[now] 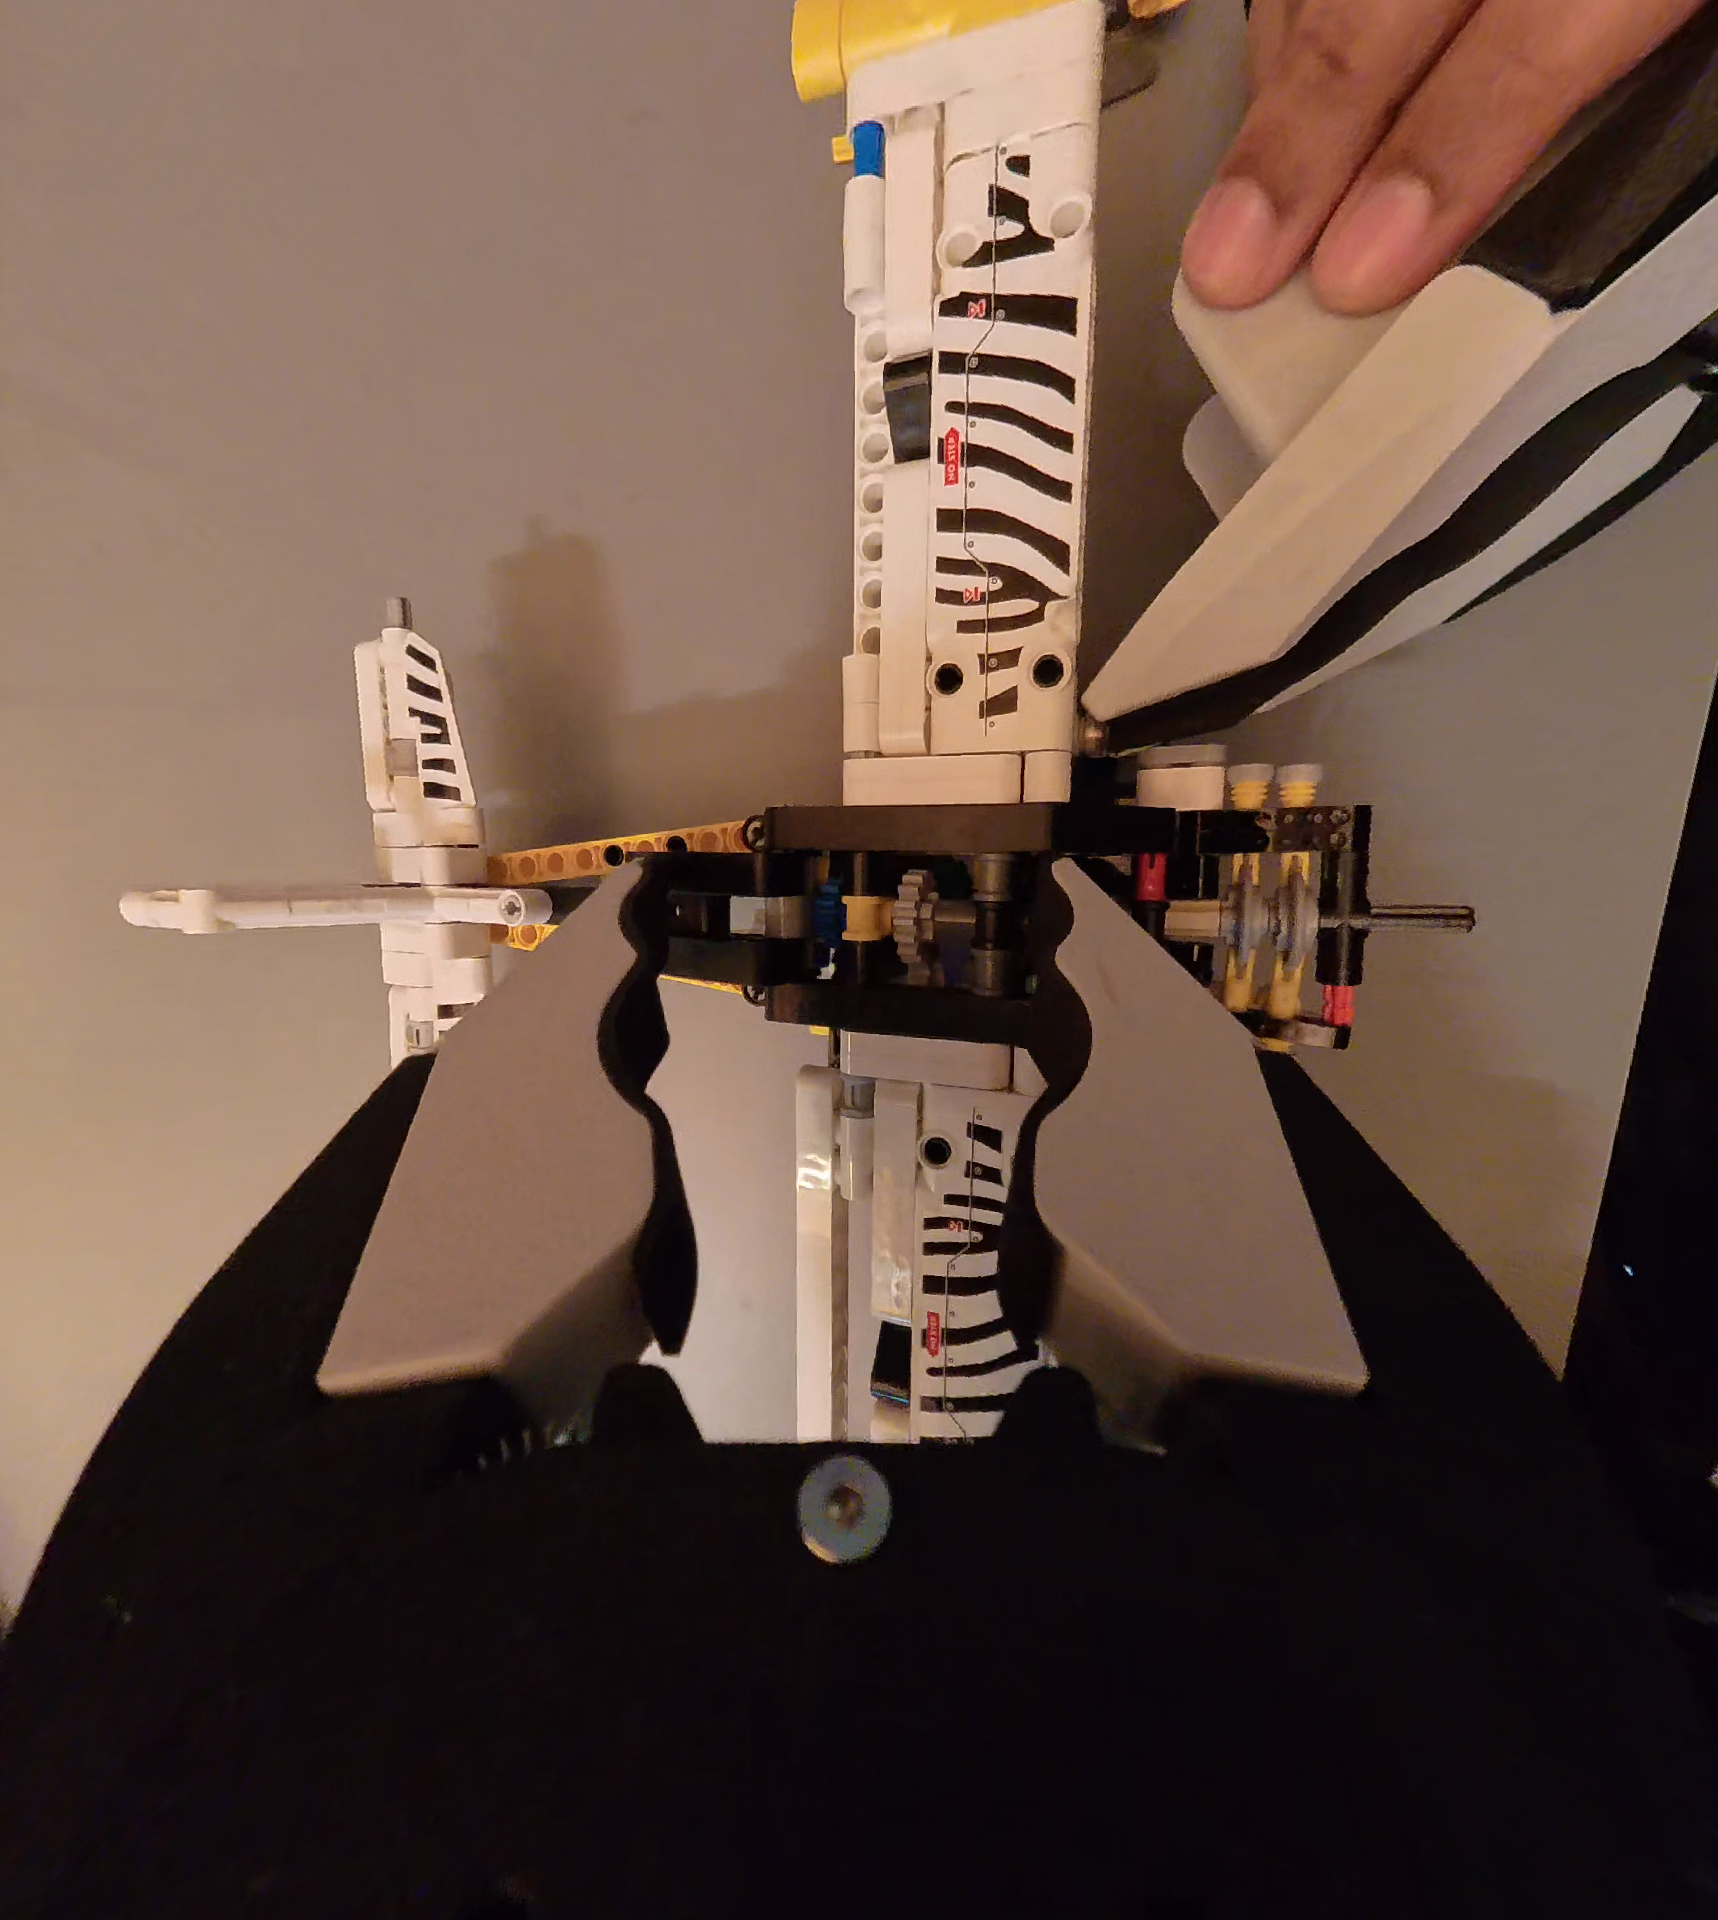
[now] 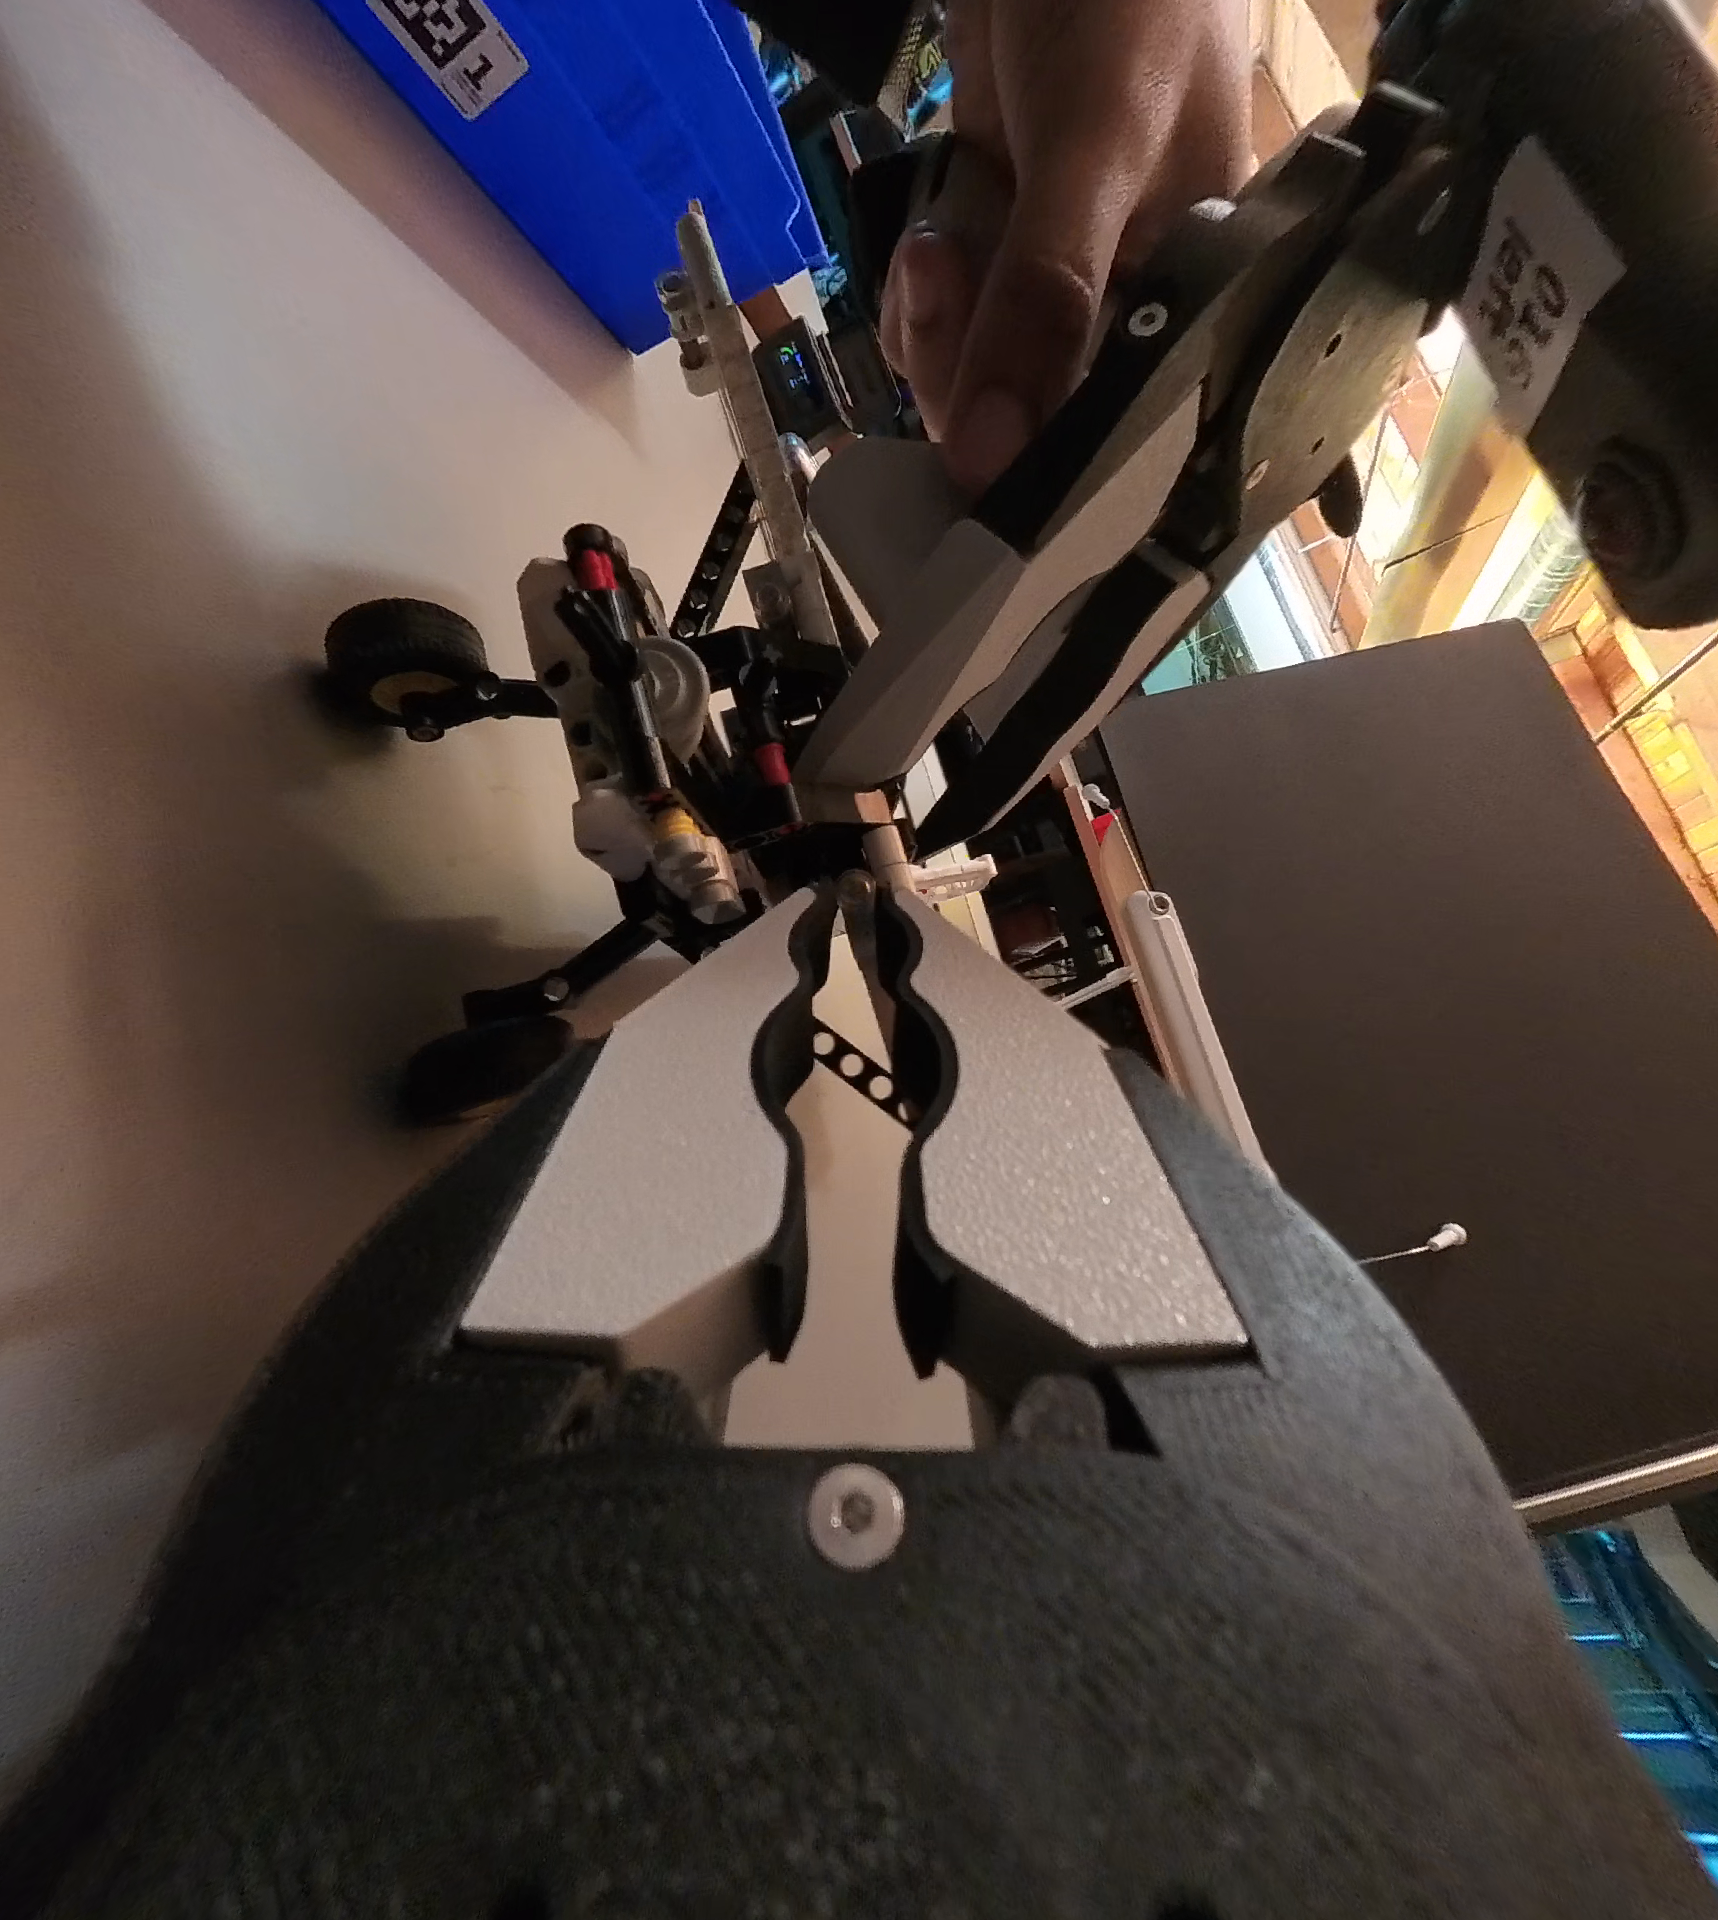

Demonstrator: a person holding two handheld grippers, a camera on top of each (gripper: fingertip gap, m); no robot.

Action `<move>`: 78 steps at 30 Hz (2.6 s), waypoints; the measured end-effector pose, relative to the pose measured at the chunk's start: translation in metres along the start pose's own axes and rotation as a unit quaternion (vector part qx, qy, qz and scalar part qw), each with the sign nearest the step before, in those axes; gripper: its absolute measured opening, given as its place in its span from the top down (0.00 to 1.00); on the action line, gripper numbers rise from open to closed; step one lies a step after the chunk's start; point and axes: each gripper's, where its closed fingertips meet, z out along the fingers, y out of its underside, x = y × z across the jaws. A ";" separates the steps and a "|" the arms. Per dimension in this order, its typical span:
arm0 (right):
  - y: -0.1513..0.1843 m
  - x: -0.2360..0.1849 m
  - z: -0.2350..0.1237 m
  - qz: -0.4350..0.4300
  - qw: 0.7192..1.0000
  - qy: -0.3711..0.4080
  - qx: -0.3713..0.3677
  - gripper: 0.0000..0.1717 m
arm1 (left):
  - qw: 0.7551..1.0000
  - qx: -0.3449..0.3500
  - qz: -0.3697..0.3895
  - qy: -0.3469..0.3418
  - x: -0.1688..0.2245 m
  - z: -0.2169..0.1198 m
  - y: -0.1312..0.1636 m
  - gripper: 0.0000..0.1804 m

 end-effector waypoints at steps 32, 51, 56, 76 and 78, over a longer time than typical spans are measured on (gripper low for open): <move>-0.003 -0.003 0.003 -0.088 0.995 0.038 -0.025 0.96 | 1.000 0.001 -0.004 -0.006 0.000 0.000 -0.002 0.64; 0.005 -0.002 0.002 -0.032 0.997 0.017 -0.063 0.97 | 1.000 0.000 -0.018 -0.010 -0.001 0.000 -0.003 0.65; 0.008 -0.003 0.004 -0.015 0.997 0.013 -0.073 0.98 | 1.000 -0.001 -0.021 -0.008 0.000 0.001 -0.003 0.64; 0.002 0.008 -0.011 0.262 0.963 0.033 -0.048 1.00 | 0.994 -0.024 -0.031 -0.100 -0.036 -0.002 0.012 0.78; -0.002 0.003 -0.012 0.251 0.966 0.034 -0.049 1.00 | 0.994 -0.026 -0.030 -0.101 -0.036 -0.002 0.012 0.78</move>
